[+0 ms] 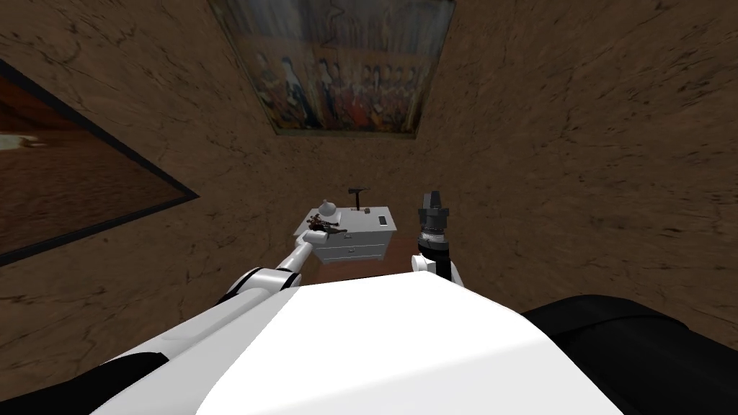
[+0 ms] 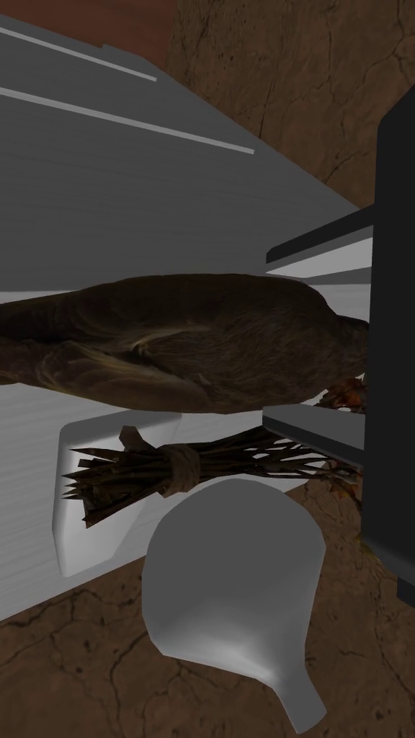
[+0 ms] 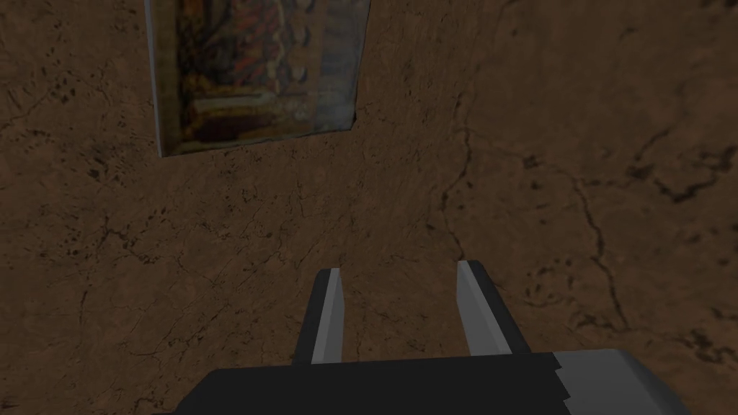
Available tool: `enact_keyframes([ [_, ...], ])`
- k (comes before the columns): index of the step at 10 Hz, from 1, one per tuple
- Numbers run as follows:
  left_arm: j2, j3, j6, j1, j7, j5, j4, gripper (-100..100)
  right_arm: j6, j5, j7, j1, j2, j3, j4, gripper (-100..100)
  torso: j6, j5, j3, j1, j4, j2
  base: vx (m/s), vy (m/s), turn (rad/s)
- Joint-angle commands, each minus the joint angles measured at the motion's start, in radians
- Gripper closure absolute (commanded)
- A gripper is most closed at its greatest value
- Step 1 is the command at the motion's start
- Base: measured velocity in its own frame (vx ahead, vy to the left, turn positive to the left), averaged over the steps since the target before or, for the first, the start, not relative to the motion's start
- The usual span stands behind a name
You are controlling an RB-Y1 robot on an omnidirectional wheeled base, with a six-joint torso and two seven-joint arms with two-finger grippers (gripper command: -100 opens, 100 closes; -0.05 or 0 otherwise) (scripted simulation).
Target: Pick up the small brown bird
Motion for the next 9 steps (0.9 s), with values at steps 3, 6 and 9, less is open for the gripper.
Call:
enact_keyframes([
  [3,-0.046,-0.018,0.012,-0.047,0.010,-0.038,0.025,100,0.000,0.000,0.000,0.000,0.000,0.000,0.000,0,0.002,0.000,0.000,0.001,0.001,0.000,0.006,0.036,0.135],
  [6,-0.080,-0.030,0.019,-0.074,0.018,-0.068,0.036,100,0.000,0.000,0.000,0.000,0.000,0.000,0.000,0,0.001,0.000,0.000,0.000,0.001,0.000,0.006,0.023,0.113],
  [9,-0.109,-0.040,0.019,-0.096,0.025,-0.094,0.047,100,0.000,0.000,0.000,0.000,0.000,0.000,0.000,0,0.001,-0.001,0.001,0.000,0.001,0.001,0.006,0.023,0.114],
])
